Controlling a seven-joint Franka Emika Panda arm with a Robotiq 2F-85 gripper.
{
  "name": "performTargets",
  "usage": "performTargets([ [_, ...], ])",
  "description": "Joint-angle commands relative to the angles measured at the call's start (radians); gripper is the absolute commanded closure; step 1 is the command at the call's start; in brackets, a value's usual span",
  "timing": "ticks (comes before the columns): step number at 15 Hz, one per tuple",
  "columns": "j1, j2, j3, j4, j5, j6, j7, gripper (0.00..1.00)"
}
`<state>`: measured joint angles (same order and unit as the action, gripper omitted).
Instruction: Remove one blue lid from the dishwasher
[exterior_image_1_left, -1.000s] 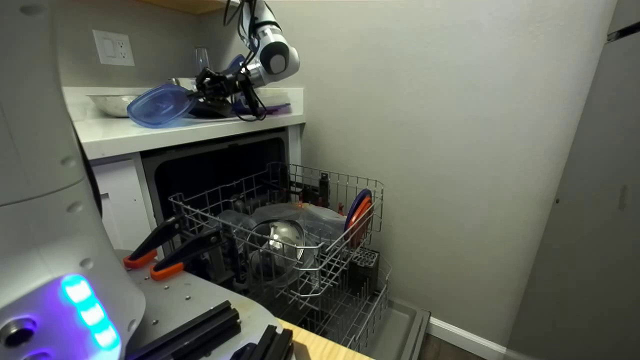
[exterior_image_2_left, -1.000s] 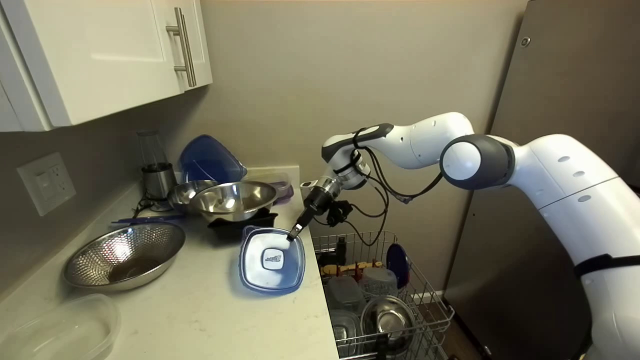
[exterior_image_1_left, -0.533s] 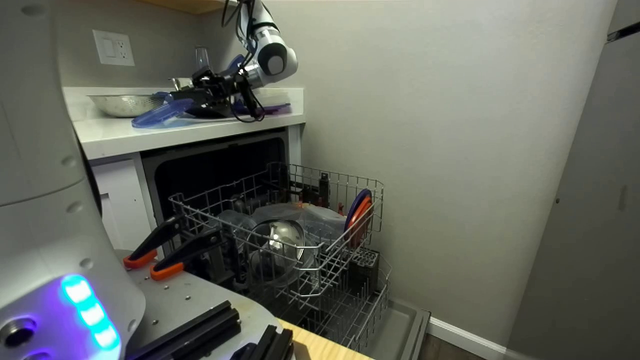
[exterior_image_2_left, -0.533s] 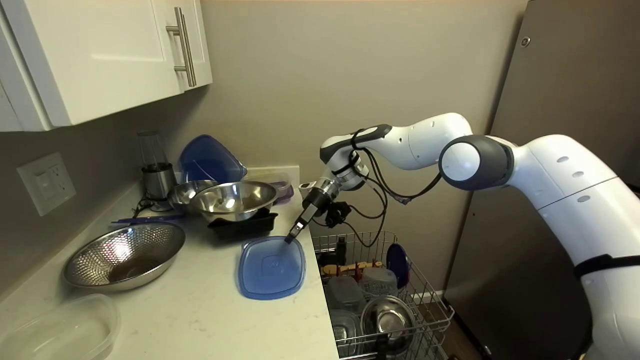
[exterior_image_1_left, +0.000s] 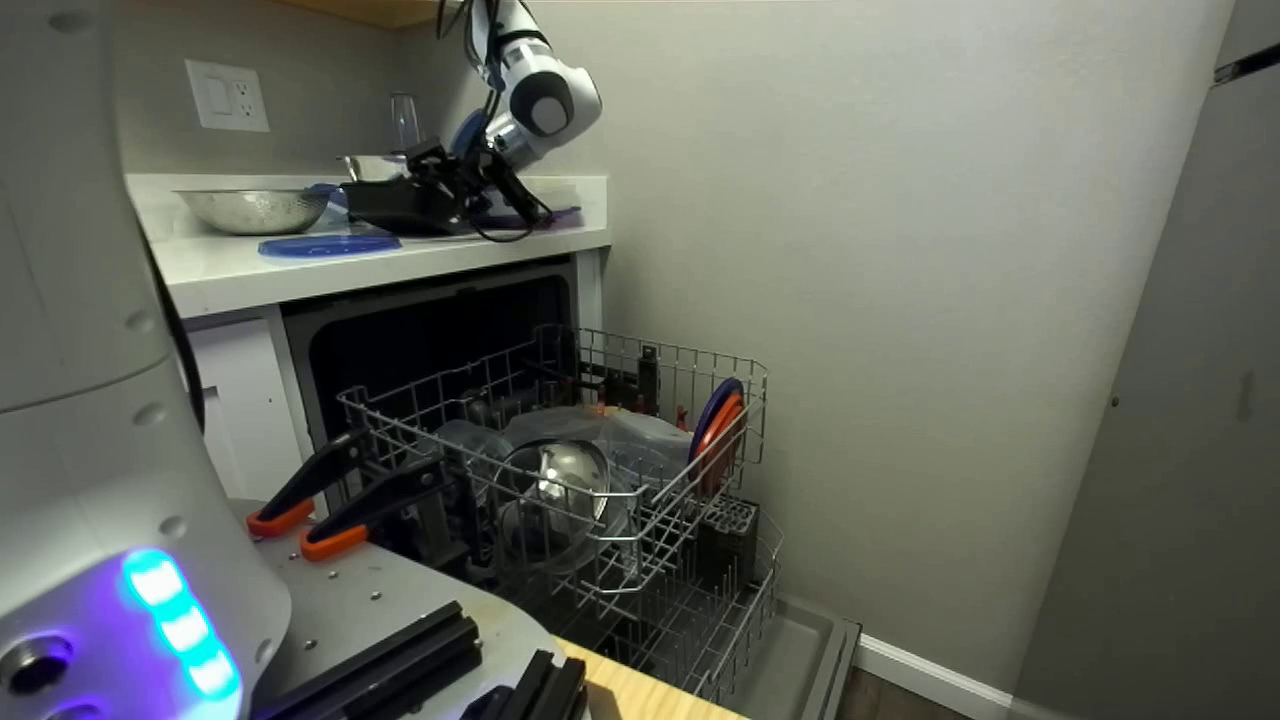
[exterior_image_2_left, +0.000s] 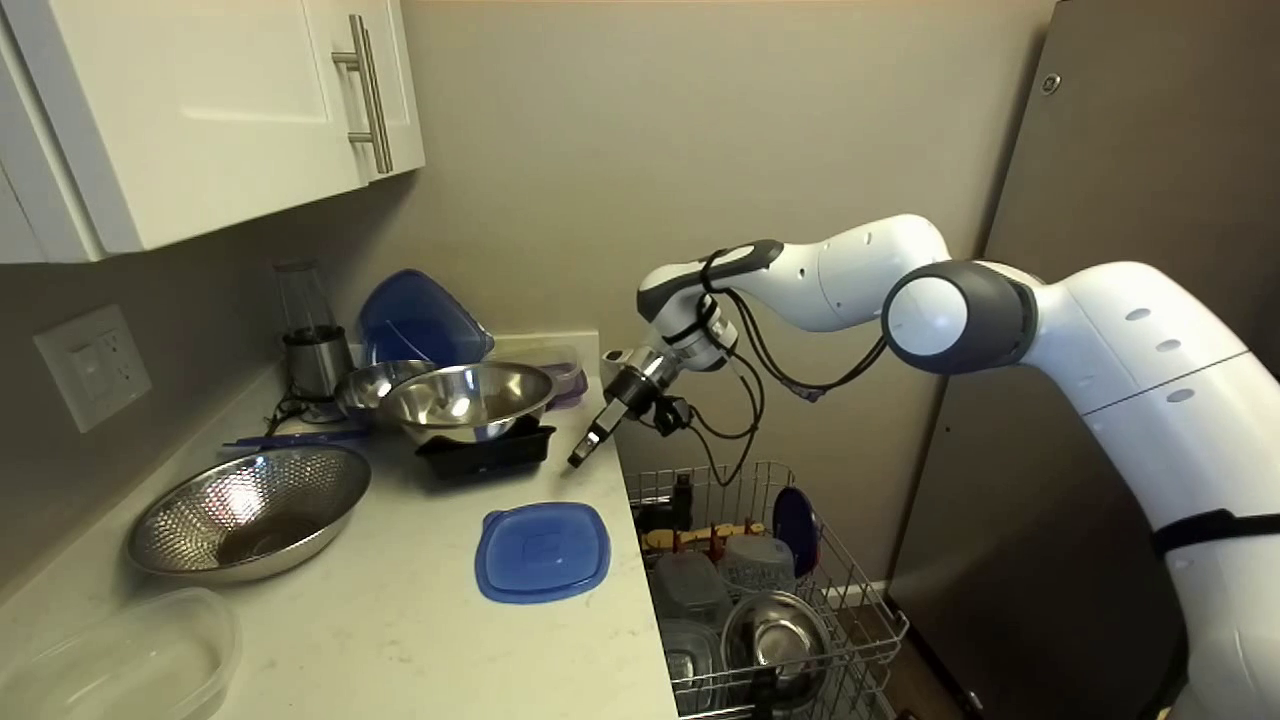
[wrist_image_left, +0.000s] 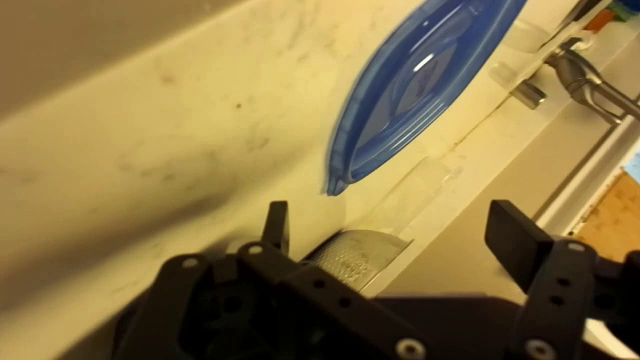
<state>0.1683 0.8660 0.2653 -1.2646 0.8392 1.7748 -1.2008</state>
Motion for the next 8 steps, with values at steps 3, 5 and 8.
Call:
performTargets([
  [3, 0.0, -0.177, -0.006, -0.191, -0.047, 0.205, 0.0, 0.0],
  [5, -0.009, -0.213, -0.008, -0.23, -0.05, 0.226, 0.015, 0.0],
  [8, -0.02, -0.26, -0.024, -0.279, -0.061, 0.242, 0.039, 0.0],
])
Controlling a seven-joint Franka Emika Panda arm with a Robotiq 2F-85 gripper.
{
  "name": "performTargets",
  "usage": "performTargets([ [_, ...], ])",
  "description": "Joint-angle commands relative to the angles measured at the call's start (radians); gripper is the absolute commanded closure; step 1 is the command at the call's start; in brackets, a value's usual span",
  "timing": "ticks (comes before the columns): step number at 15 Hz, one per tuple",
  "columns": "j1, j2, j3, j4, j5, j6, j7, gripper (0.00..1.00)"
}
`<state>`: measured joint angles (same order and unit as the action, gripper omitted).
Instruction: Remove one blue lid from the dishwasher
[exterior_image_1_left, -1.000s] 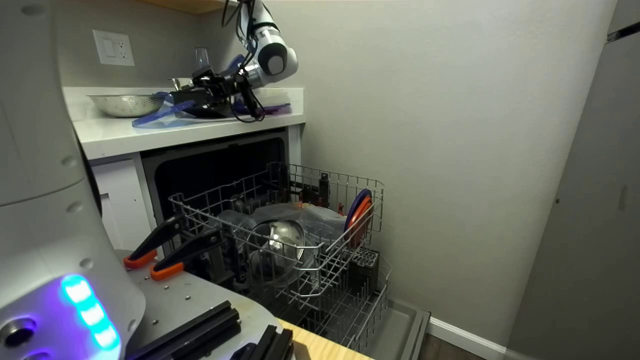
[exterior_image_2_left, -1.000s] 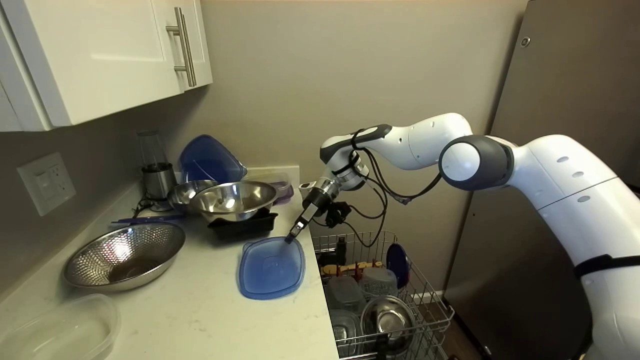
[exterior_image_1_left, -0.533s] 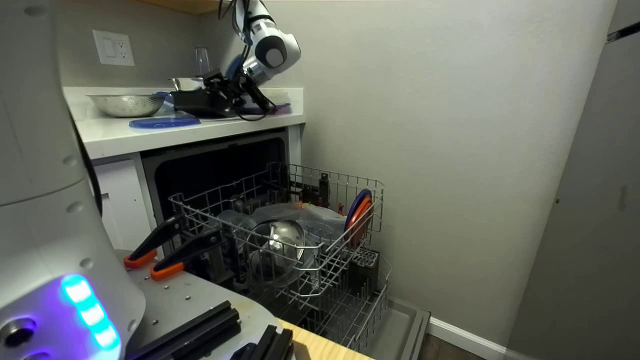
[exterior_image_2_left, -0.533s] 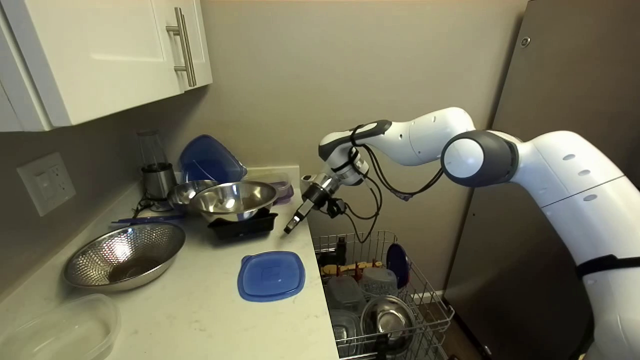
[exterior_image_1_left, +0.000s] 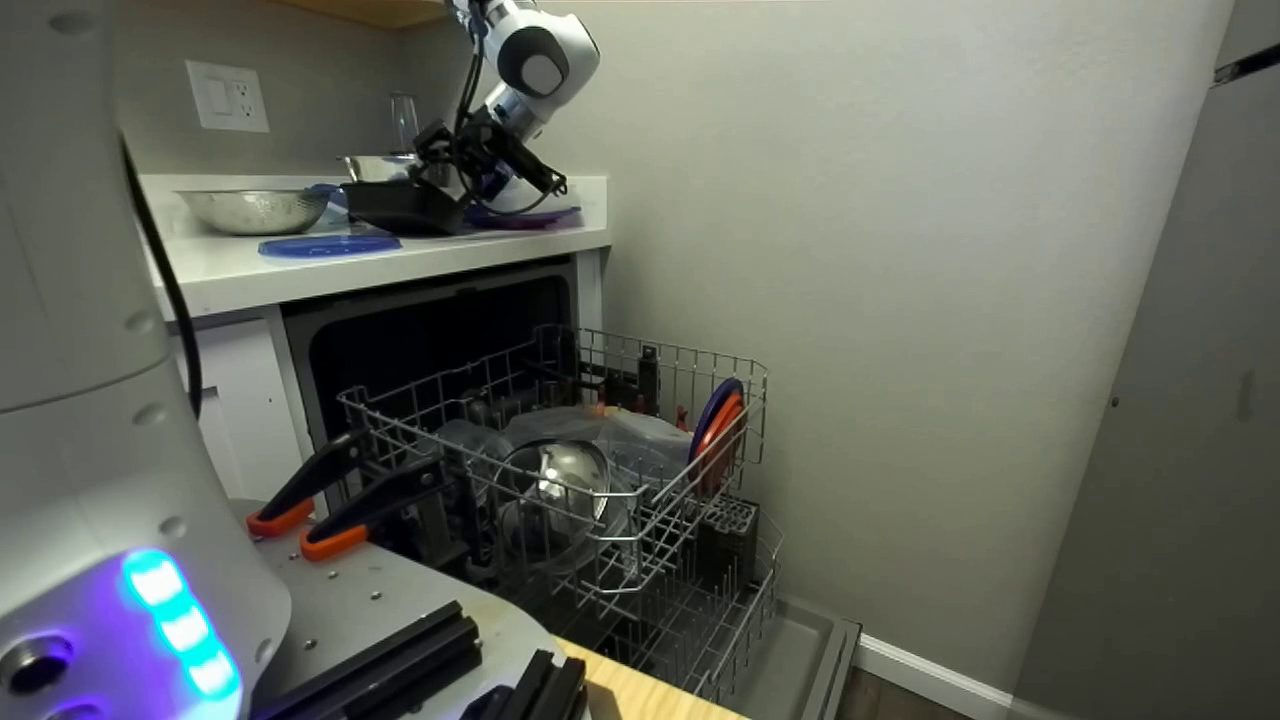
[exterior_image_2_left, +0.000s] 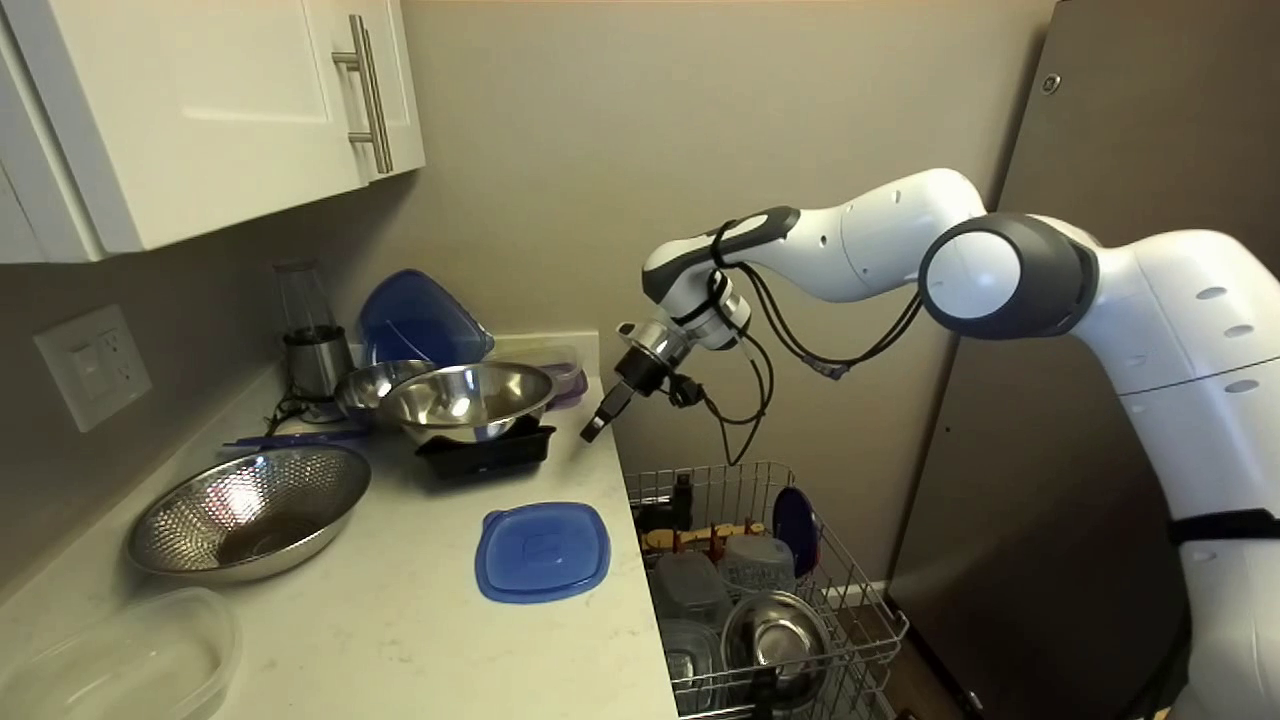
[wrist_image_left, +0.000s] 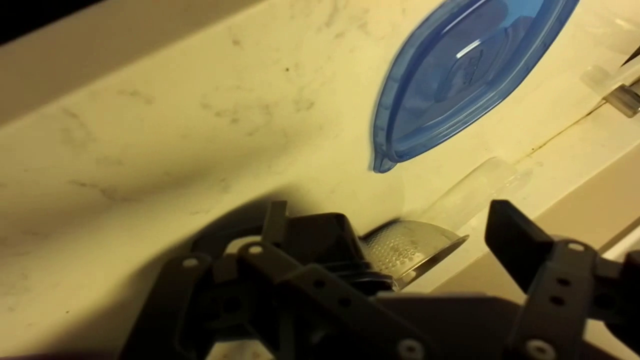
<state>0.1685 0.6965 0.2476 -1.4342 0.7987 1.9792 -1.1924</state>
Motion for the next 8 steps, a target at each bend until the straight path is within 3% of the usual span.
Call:
performTargets([
  [1, -0.025, -0.104, -0.012, -0.12, -0.024, 0.032, 0.038, 0.0],
  [8, -0.046, -0.17, -0.04, -0.2, -0.062, 0.028, 0.054, 0.0],
])
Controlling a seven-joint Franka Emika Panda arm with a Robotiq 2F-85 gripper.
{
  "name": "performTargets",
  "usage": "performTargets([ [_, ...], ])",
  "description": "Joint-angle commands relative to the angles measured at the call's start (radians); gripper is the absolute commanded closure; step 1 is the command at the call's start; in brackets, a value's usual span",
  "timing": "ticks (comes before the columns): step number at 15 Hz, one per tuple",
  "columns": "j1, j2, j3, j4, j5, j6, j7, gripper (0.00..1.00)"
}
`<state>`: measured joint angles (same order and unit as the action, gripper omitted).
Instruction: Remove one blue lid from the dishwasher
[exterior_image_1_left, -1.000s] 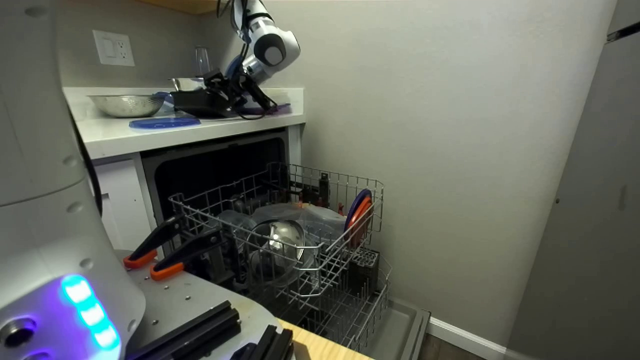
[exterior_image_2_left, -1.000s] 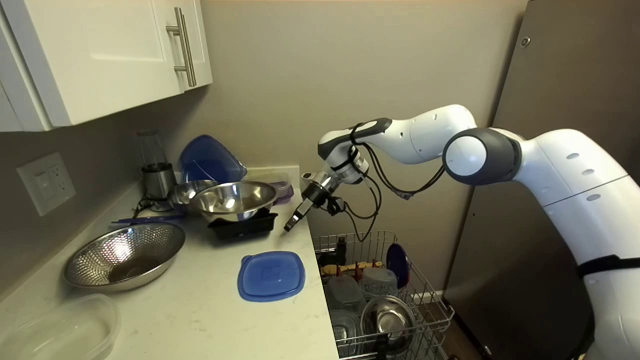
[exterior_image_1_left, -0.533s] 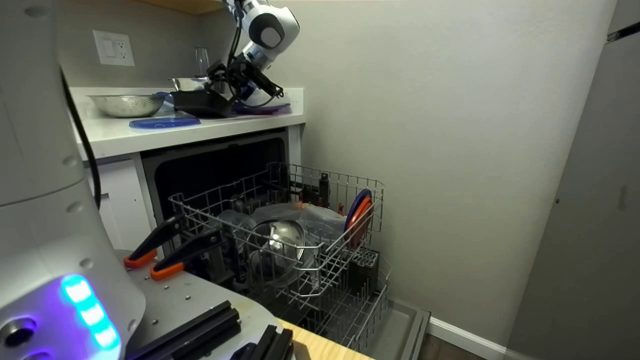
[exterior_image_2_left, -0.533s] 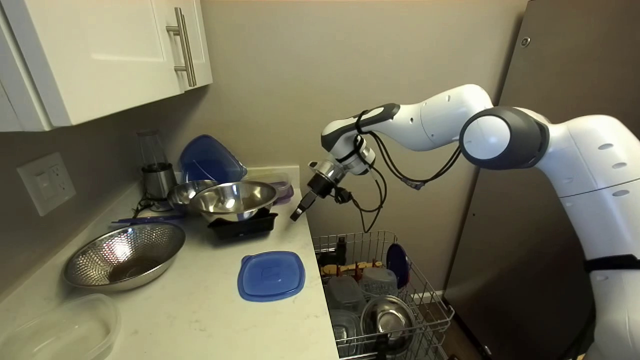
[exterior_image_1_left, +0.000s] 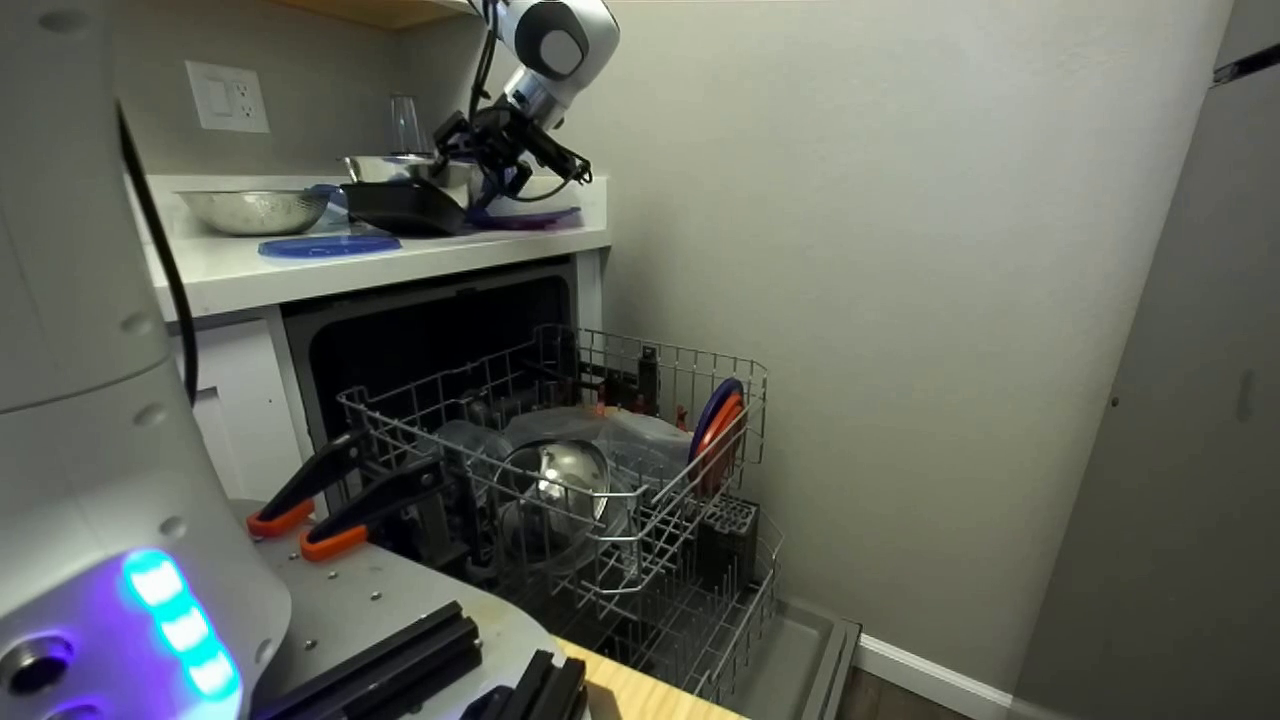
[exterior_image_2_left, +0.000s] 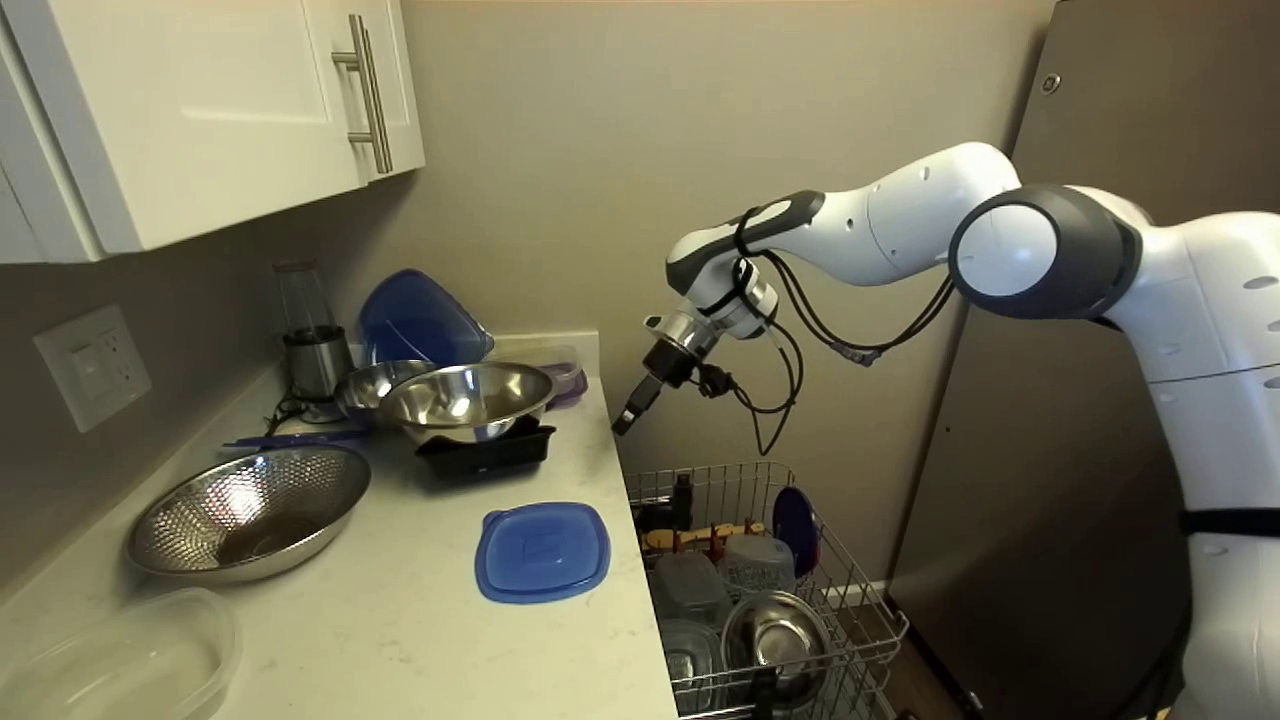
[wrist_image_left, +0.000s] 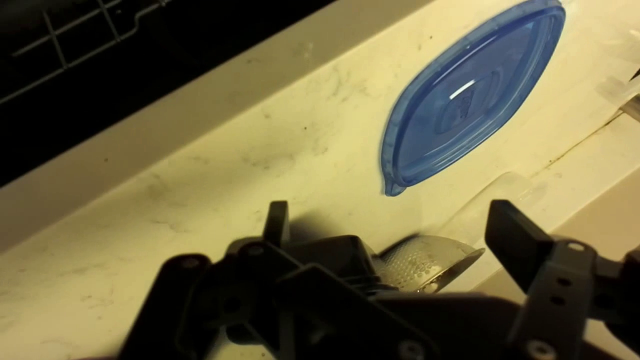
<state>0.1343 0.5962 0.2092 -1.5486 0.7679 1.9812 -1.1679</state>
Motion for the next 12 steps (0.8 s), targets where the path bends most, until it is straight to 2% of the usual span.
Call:
performTargets([
  [1, -0.013, -0.079, -0.005, -0.1, -0.039, 0.031, 0.029, 0.0],
  [10, -0.025, -0.127, -0.023, -0.166, -0.061, 0.053, 0.033, 0.0],
  [11, -0.032, -0.076, -0.01, -0.106, -0.048, 0.024, 0.008, 0.0],
  [12, -0.032, -0.076, -0.009, -0.106, -0.048, 0.024, 0.008, 0.0],
])
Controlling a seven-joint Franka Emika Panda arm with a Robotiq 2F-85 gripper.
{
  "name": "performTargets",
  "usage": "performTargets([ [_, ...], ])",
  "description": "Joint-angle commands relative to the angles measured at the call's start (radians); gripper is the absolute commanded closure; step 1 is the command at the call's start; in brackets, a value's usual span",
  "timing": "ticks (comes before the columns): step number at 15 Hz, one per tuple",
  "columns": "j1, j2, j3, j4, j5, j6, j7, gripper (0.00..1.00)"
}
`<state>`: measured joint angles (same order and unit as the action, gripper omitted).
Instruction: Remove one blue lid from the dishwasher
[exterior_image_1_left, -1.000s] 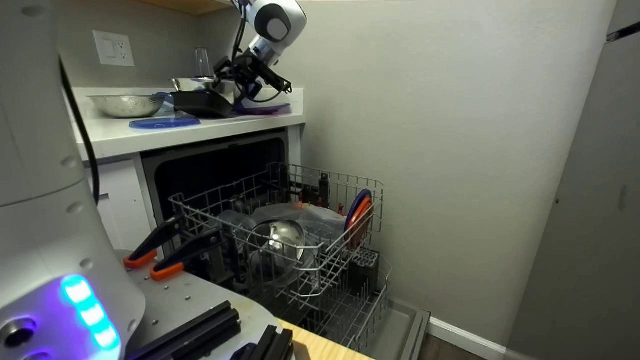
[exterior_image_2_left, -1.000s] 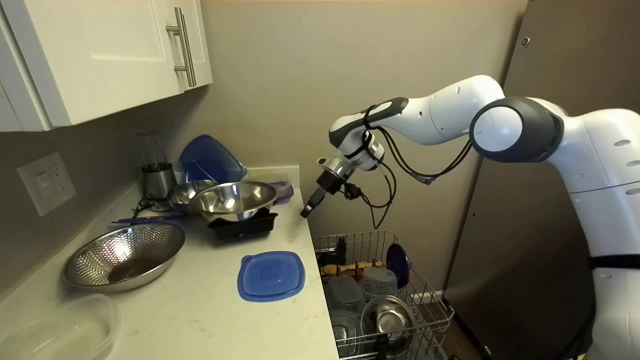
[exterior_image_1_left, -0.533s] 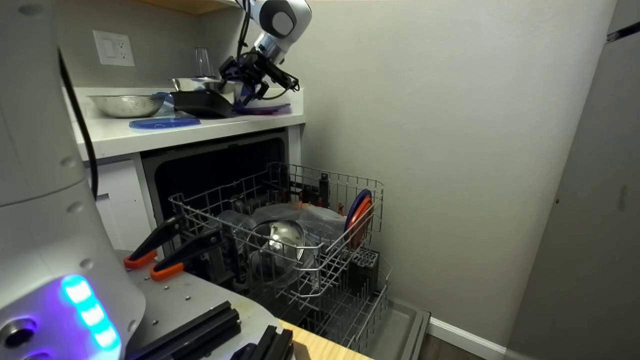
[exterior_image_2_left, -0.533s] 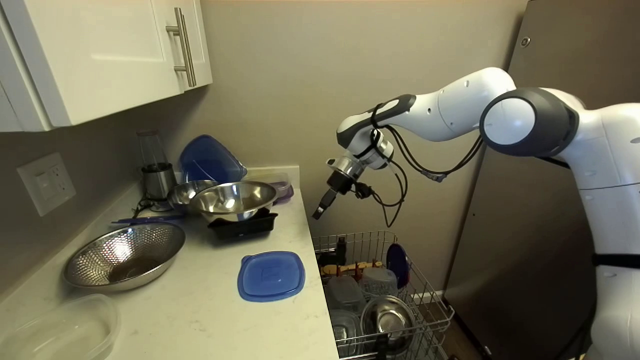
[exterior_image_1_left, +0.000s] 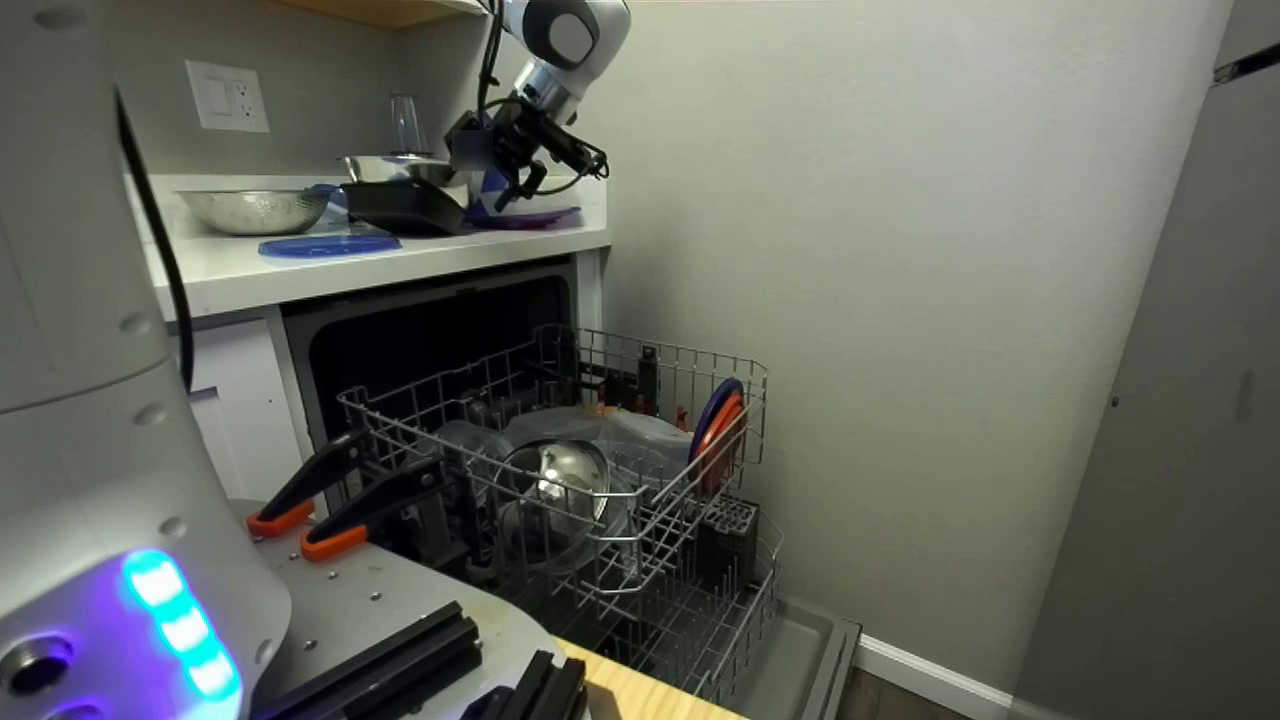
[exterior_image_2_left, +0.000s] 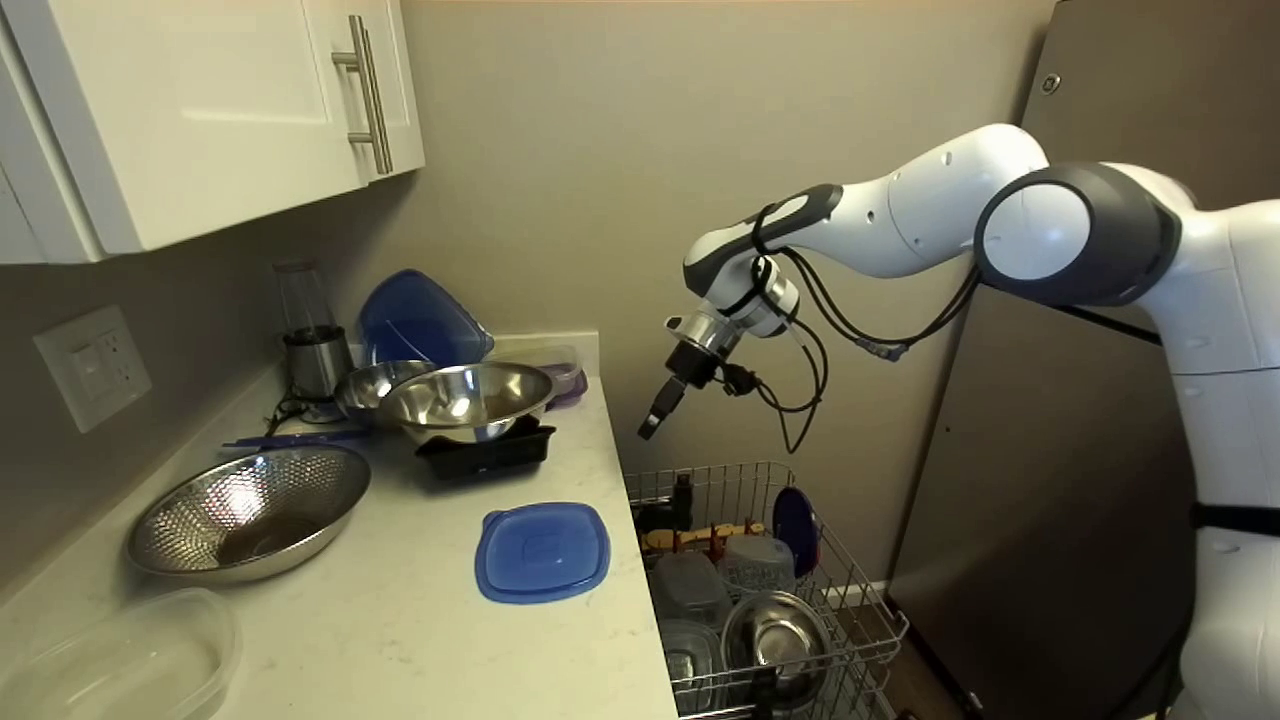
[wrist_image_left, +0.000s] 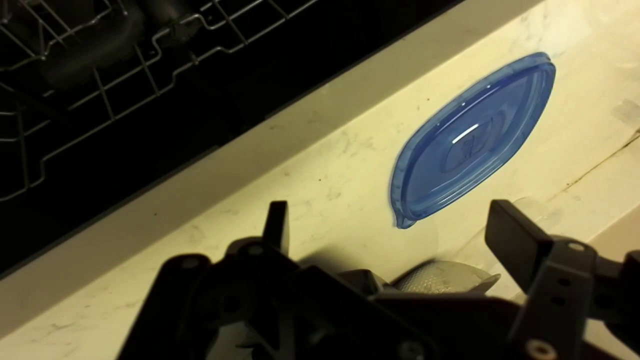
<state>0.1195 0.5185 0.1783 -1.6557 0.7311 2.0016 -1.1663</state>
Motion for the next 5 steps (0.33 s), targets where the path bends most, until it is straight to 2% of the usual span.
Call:
performTargets([
  [1, -0.017, 0.004, 0.022, 0.002, -0.011, 0.004, 0.007, 0.0],
  [5, -0.017, 0.007, 0.025, 0.003, -0.011, 0.004, 0.007, 0.0],
])
